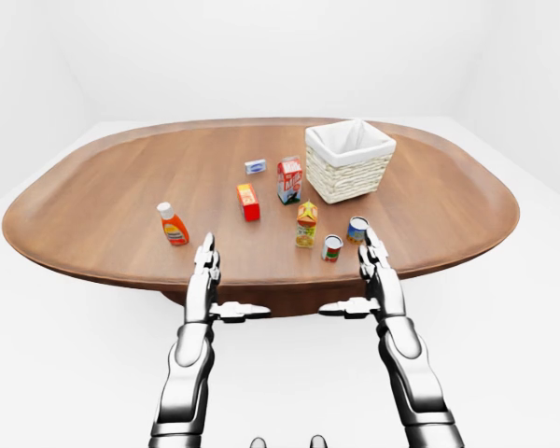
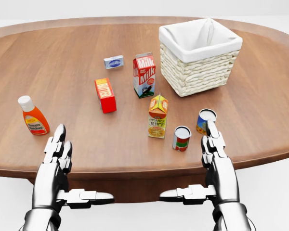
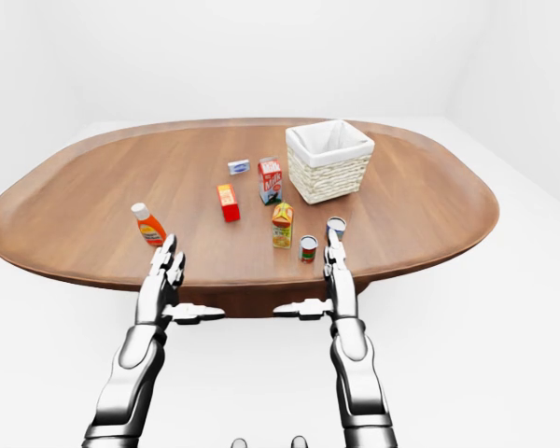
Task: Pick up the orange juice, and put it in the basket.
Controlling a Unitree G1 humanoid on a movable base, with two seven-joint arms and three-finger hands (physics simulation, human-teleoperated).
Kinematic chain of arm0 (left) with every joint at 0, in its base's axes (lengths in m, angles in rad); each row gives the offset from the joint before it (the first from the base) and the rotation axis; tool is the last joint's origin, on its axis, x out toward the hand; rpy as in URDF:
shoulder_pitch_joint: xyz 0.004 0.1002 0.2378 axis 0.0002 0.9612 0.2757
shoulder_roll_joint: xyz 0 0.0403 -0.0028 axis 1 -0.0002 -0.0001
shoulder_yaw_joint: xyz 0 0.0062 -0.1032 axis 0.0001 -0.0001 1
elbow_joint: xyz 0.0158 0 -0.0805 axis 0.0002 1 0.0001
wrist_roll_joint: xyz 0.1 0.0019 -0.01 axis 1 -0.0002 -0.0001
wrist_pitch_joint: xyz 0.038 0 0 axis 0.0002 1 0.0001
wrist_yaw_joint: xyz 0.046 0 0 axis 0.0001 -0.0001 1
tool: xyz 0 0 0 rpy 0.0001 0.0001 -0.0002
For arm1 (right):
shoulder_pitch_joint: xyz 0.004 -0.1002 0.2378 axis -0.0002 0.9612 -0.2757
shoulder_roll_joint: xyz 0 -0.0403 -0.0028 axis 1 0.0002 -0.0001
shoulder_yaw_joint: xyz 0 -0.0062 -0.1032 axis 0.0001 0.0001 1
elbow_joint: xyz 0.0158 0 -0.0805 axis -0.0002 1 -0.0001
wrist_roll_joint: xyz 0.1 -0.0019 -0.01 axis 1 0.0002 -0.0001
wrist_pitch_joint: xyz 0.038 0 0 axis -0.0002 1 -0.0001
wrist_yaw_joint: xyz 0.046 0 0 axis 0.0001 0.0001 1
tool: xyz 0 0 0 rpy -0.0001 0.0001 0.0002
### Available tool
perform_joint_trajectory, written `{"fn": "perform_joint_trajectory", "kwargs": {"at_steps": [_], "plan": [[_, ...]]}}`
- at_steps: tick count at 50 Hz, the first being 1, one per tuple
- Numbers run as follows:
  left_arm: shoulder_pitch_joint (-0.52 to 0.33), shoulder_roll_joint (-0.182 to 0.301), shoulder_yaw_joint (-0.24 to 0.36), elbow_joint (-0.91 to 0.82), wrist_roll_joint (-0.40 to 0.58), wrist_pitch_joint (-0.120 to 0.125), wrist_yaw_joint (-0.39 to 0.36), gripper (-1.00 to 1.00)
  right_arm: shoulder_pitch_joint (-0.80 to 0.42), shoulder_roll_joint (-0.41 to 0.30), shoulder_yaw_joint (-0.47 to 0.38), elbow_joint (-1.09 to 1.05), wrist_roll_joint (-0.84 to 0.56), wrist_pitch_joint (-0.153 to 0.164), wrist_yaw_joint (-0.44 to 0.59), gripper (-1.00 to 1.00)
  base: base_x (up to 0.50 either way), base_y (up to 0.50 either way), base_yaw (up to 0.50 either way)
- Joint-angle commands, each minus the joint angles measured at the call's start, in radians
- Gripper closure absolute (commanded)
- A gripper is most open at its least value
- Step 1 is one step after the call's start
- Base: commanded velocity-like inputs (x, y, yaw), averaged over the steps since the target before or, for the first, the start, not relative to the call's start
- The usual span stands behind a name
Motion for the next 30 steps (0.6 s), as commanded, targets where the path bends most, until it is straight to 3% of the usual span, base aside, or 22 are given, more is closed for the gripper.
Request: {"fn": "perform_joint_trajectory", "kwargs": {"at_steps": [1,9,15,18,20,21,22,23,25,26,28,29,30], "plan": [[0.000,0.013,0.022,-0.005,-0.011,0.030,-0.030,-1.00,0.000,-0.009,-0.010,-0.014,-0.006,0.011,0.025,-1.00,0.00,0.00,0.00],[0.002,0.015,0.021,-0.014,0.017,0.043,-0.011,-1.00,0.004,-0.012,-0.015,-0.038,-0.007,0.025,0.032,-1.00,0.00,0.00,0.00],[0.002,0.009,0.026,-0.009,0.020,0.023,0.012,-1.00,0.004,-0.013,-0.019,-0.076,-0.010,0.050,0.031,-1.00,0.00,0.00,0.00],[0.002,0.006,0.028,0.000,0.025,-0.006,0.031,-1.00,0.000,-0.014,-0.019,-0.084,-0.015,0.056,0.032,-1.00,0.00,0.00,0.00],[0.004,0.004,0.028,-0.008,0.029,0.011,0.051,-1.00,-0.004,-0.016,-0.022,-0.070,-0.018,0.047,0.032,-1.00,0.00,0.00,0.00],[0.000,-0.014,0.042,0.019,-0.030,-0.051,0.047,-1.00,-0.006,-0.016,-0.024,-0.066,-0.016,0.045,0.032,-1.00,0.00,0.00,0.00],[0.000,-0.001,0.032,0.020,0.014,-0.064,0.069,-1.00,-0.006,-0.016,-0.024,-0.064,-0.017,0.043,0.032,-1.00,0.00,0.00,0.00],[0.006,0.010,0.022,-0.013,0.031,0.026,0.062,-1.00,-0.005,-0.016,-0.024,-0.064,-0.018,0.043,0.032,-1.00,0.00,0.00,0.00],[0.004,0.002,0.029,-0.002,0.011,-0.003,0.066,-1.00,-0.001,-0.016,-0.023,-0.078,-0.019,0.049,0.033,-1.00,0.00,0.00,0.00],[0.005,0.004,0.027,-0.005,0.014,0.005,0.066,-1.00,-0.001,-0.016,-0.024,-0.087,-0.019,0.054,0.033,-1.00,0.00,0.00,0.00],[0.003,-0.004,0.033,0.007,0.001,-0.030,0.081,-1.00,-0.001,-0.016,-0.026,-0.093,-0.019,0.055,0.031,-1.00,0.00,0.00,0.00],[0.003,0.002,0.028,0.004,-0.011,-0.015,0.060,-1.00,-0.003,-0.016,-0.027,-0.091,-0.020,0.054,0.031,-1.00,0.00,0.00,0.00],[0.003,0.003,0.027,0.005,-0.007,-0.018,0.063,-1.00,-0.003,-0.016,-0.026,-0.089,-0.020,0.053,0.031,-1.00,0.00,0.00,0.00]]}}
